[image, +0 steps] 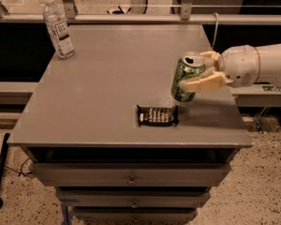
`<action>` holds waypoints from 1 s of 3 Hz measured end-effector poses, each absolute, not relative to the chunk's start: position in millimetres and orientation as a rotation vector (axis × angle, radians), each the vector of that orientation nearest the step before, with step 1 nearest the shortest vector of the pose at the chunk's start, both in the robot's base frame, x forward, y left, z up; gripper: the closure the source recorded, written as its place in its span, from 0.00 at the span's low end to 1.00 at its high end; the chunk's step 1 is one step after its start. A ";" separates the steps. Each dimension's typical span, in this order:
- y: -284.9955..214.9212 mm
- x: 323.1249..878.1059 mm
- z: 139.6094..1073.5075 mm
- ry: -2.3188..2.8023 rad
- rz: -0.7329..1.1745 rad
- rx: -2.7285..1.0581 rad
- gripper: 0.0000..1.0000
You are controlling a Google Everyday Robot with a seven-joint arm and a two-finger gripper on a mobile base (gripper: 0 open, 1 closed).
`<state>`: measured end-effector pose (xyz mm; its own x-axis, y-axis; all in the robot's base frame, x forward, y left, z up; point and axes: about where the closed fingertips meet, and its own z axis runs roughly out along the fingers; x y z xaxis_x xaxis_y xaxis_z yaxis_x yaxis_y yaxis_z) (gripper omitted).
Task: Move green can near rxbar chocolate
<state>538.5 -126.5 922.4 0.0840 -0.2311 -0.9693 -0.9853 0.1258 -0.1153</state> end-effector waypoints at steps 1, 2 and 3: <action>-122.8 529.5 904.8 1.367 0.925 -1.356 1.00; -121.9 531.0 895.2 1.362 0.911 -1.389 1.00; -122.7 537.2 892.1 1.350 0.889 -1.409 1.00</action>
Offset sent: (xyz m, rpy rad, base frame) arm -0.0049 -0.0005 -0.0381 -0.0806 -0.0252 0.0505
